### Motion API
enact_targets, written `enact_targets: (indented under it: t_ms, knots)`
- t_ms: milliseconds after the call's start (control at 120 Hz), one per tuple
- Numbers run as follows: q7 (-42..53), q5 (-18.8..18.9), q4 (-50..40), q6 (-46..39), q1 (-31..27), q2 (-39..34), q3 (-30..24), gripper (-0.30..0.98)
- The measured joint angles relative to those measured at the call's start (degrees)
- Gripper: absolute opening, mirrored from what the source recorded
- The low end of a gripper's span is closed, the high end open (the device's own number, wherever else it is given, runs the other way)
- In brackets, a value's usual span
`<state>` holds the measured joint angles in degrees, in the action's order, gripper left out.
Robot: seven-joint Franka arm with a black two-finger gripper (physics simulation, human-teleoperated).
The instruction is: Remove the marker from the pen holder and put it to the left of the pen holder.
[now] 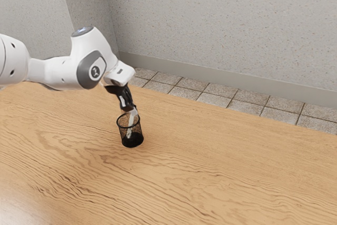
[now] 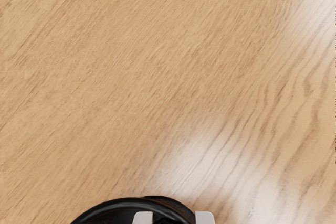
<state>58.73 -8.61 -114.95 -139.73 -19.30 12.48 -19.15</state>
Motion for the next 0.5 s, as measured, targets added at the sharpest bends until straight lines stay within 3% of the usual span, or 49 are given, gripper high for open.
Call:
enact_targets:
  t_ms: [183,317,500]
  knots:
    - [0.2,-2.0,2.1,2.0,-1.1,-4.5,-0.1,-0.06]
    - [0.3,-5.5,5.4,5.2,-4.6,-6.2,0.3,-0.06]
    - [-0.6,-11.9,18.8,11.9,-17.0,7.2,0.3,-0.04]
